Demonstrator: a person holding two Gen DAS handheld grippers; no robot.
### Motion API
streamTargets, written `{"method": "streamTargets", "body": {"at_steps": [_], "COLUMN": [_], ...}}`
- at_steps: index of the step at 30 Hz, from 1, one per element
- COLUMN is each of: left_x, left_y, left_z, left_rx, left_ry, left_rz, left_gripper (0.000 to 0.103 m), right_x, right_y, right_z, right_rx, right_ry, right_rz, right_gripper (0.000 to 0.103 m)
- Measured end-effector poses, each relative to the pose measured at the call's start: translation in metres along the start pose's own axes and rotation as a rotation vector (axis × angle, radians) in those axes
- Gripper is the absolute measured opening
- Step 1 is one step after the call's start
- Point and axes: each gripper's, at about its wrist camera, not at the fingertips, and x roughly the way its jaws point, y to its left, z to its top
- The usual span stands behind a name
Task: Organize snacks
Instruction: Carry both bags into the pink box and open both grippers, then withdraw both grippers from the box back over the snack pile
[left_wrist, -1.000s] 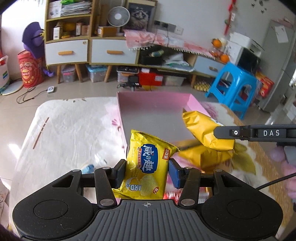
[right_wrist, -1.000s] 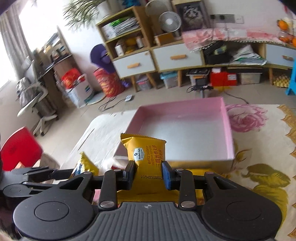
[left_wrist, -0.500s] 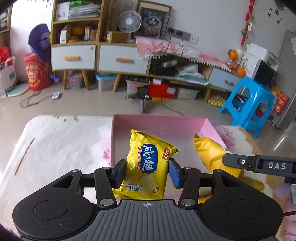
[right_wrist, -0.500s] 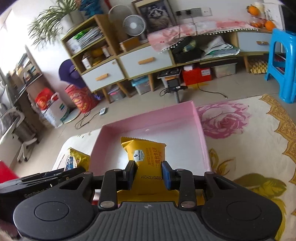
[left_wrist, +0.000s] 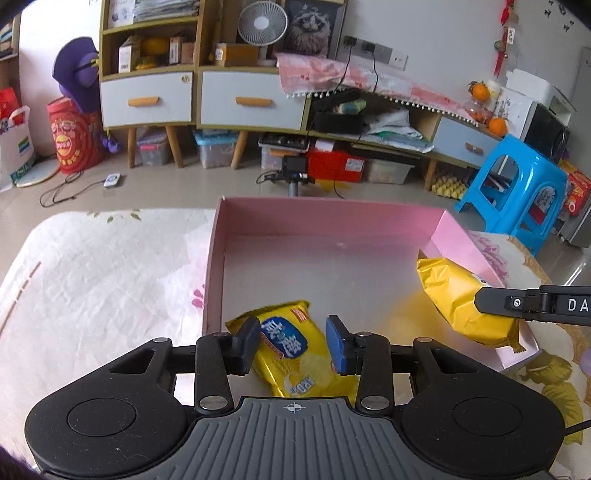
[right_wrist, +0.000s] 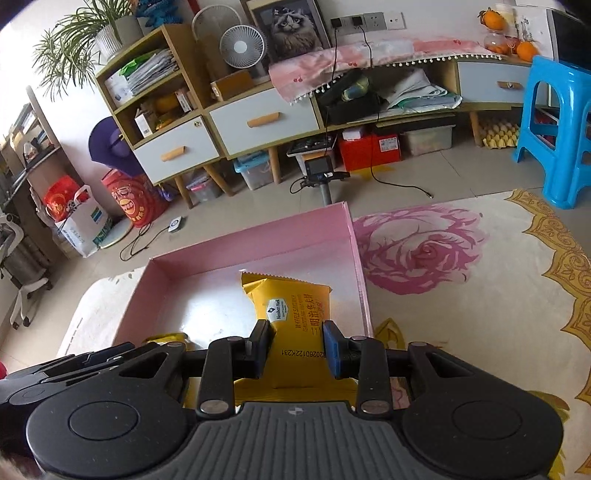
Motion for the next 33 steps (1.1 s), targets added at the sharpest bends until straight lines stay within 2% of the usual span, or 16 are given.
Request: {"method": "streamTargets", "body": {"at_steps": [3,4,6,7,9,14,20,24,28,33], "left_x": [0.0,-0.001,-0.003,-0.003,-0.007,-0.022,-0.045,-0.062,-0.078,-0.096], "left_y": [0.0,0.0,-0.001,-0.002,-0.004,-0.012,-0.02,-0.018,-0.015,-0.008], "left_z": [0.0,0.001,0.001,0.001,0.001,0.001,0.0,-0.002,-0.008,-0.024], "left_rx": [0.003,0.003,0.01,0.016,0.028,0.059,0.097,0.08,0.073,0.124], "left_ry": [0.005,0.008,0.011,0.011,0.013,0.001,0.009,0.01,0.01,0.01], "left_rz": [0.004,0.003,0.006,0.006,0.003,0.008,0.008,-0.017,-0.037,-0.062], "left_gripper": [0.043,0.046,0.06,0.063,0.073,0.087,0.094,0.096,0.099,0.1], "right_x": [0.002,0.001,-0.003,-0.005,-0.009,-0.022,-0.046,-0.063,-0.076,-0.091], "right_y": [0.001,0.001,0.001,0.001,0.004,0.007,0.013,0.015,0.017,0.018], "right_z": [0.001,0.001,0.002,0.003,0.004,0.005,0.005,-0.001,-0.009,-0.021], "right_rx": [-0.005,0.001,0.013,0.011,-0.003,-0.032,-0.094,-0.13,-0.154,-0.2], "right_ry": [0.009,0.009,0.005,-0.003,-0.007,-0.03,-0.084,-0.107,-0.12,-0.133], "right_rz": [0.003,0.004,0.01,0.011,0.008,-0.019,-0.051,-0.055,-0.048,-0.038], "right_gripper": [0.027,0.034,0.051,0.055,0.056,0.068,0.081,0.088,0.091,0.095]}}
